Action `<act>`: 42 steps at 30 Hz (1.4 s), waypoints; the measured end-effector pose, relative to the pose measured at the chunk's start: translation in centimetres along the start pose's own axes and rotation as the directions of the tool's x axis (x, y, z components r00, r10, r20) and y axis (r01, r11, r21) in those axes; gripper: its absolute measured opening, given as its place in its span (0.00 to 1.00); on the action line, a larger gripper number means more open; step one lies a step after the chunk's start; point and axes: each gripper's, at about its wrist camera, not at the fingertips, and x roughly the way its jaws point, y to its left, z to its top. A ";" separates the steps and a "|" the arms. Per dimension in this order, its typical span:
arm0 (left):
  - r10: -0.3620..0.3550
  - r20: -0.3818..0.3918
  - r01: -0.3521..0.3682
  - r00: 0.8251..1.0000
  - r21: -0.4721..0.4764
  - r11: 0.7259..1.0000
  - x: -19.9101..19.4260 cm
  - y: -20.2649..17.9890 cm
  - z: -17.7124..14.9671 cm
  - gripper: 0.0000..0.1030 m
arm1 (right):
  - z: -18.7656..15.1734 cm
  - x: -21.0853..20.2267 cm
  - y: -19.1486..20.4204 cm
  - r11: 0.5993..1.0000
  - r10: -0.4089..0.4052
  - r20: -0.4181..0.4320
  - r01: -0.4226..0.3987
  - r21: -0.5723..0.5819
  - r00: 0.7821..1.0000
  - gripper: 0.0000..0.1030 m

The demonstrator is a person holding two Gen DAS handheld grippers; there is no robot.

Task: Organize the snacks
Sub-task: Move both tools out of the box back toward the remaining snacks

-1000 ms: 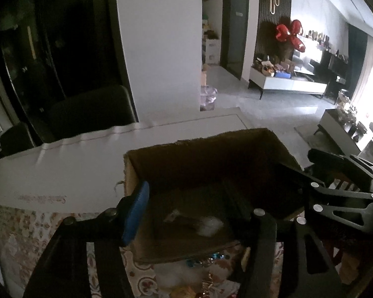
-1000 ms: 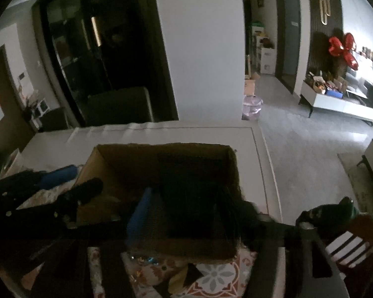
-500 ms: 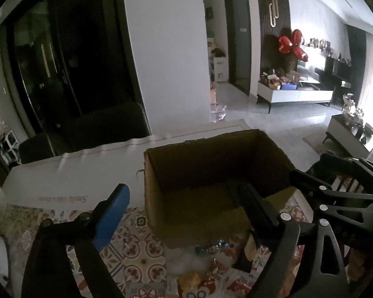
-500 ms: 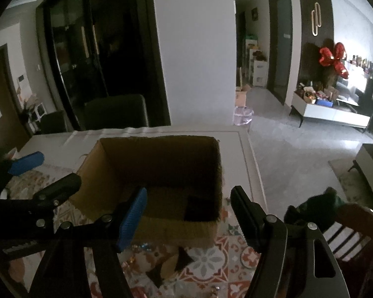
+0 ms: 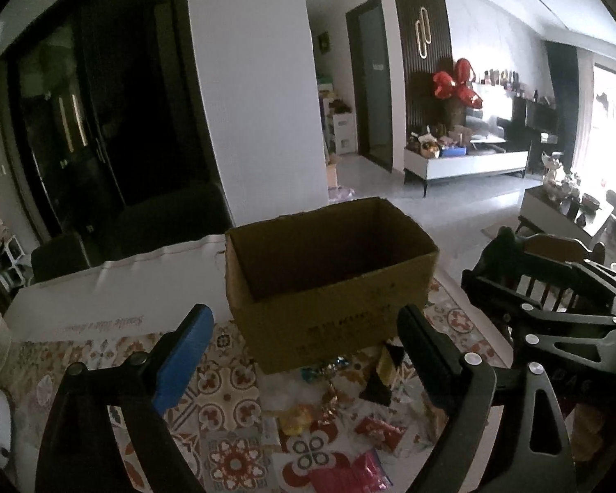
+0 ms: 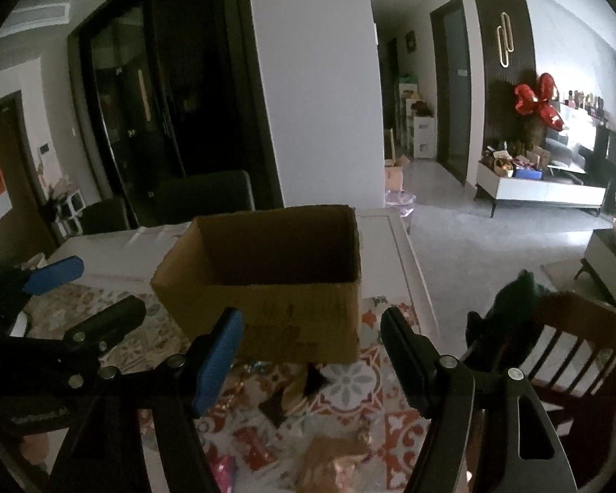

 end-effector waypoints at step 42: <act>-0.105 -0.261 0.094 0.960 -0.054 0.994 7.3 -4.3 -12.2 0.81 | -13.6 3.8 -2.8 0.997 -0.038 -0.215 0.053 0.061 0.976 0.68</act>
